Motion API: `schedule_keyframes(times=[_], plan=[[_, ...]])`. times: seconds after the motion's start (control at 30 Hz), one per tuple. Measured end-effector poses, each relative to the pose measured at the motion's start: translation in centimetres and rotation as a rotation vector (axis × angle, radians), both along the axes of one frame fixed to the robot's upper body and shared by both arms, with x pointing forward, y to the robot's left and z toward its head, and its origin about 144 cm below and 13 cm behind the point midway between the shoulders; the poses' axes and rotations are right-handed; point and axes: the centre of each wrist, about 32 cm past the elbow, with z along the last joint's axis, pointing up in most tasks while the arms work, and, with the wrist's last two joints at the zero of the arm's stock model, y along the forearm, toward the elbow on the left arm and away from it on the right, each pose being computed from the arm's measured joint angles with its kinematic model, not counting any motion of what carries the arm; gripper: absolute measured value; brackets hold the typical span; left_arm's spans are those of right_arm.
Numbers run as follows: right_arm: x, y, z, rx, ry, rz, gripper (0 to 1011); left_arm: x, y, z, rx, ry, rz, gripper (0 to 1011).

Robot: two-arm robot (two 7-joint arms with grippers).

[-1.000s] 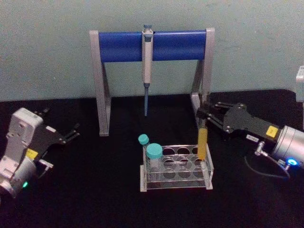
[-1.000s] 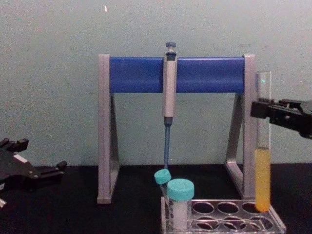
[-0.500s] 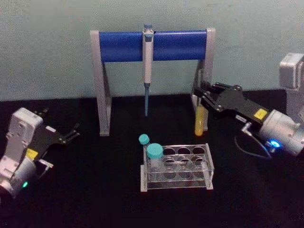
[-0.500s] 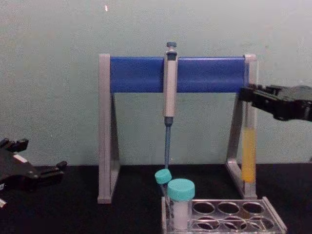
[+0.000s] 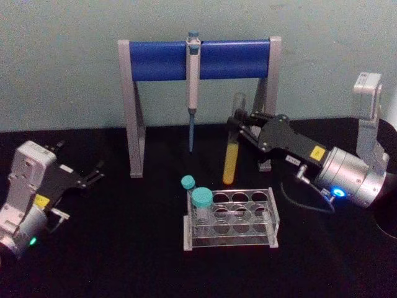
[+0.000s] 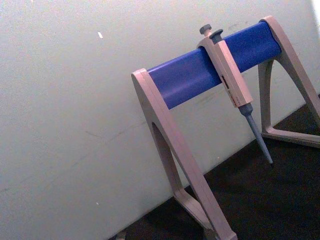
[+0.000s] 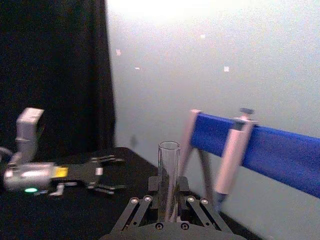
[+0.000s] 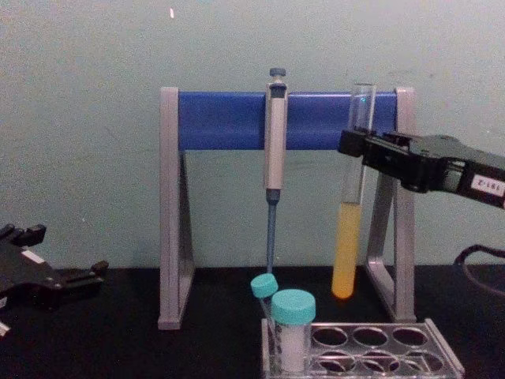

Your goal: Pick up the test tube from the test tube rack, shake it, then place it back into the test tube rack.

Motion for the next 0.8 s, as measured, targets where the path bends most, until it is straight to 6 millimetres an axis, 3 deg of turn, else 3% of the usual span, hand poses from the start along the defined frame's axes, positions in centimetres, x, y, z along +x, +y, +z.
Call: schedule_keyframes(times=[0.33,0.6,0.8], plan=[[-1.8,-1.1,0.2,-0.043,0.028,0.083,229,0.0,0.0,0.0,0.0,0.0,0.0,1001],[-2.9,-2.6,0.5,-0.068,0.03,0.007,229,0.0,0.0,0.0,0.0,0.0,0.0,1001],[-2.7,-2.7,0.5,-0.057,0.009,-0.028,229,0.0,0.0,0.0,0.0,0.0,0.0,1001]])
